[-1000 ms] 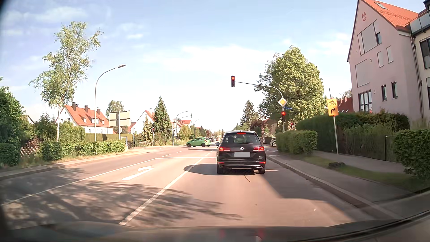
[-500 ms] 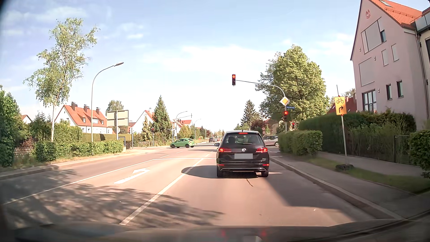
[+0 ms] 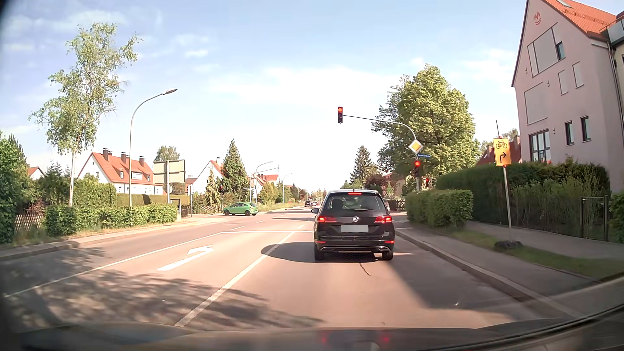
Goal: Follow the waypoints while adhering to traffic rules and regulations
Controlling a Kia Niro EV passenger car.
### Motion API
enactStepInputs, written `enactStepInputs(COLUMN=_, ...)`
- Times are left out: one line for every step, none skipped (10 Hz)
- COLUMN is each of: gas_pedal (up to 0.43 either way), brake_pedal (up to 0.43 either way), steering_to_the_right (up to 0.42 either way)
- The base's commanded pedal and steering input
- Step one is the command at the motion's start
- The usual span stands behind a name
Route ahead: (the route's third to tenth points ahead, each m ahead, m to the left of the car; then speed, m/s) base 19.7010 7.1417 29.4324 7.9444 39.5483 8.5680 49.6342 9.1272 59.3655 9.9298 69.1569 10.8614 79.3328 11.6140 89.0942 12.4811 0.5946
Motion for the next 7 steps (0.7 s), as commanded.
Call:
enactStepInputs(gas_pedal=0.0, brake_pedal=0.195, steering_to_the_right=-0.015)
enactStepInputs(gas_pedal=0.0, brake_pedal=0.195, steering_to_the_right=-0.014)
enactStepInputs(gas_pedal=0.0, brake_pedal=0.195, steering_to_the_right=-0.014)
enactStepInputs(gas_pedal=0.0, brake_pedal=0.201, steering_to_the_right=-0.014)
enactStepInputs(gas_pedal=0.0, brake_pedal=0.201, steering_to_the_right=-0.014)
enactStepInputs(gas_pedal=0.0, brake_pedal=0.207, steering_to_the_right=-0.014)
enactStepInputs(gas_pedal=0.0, brake_pedal=0.207, steering_to_the_right=-0.014)
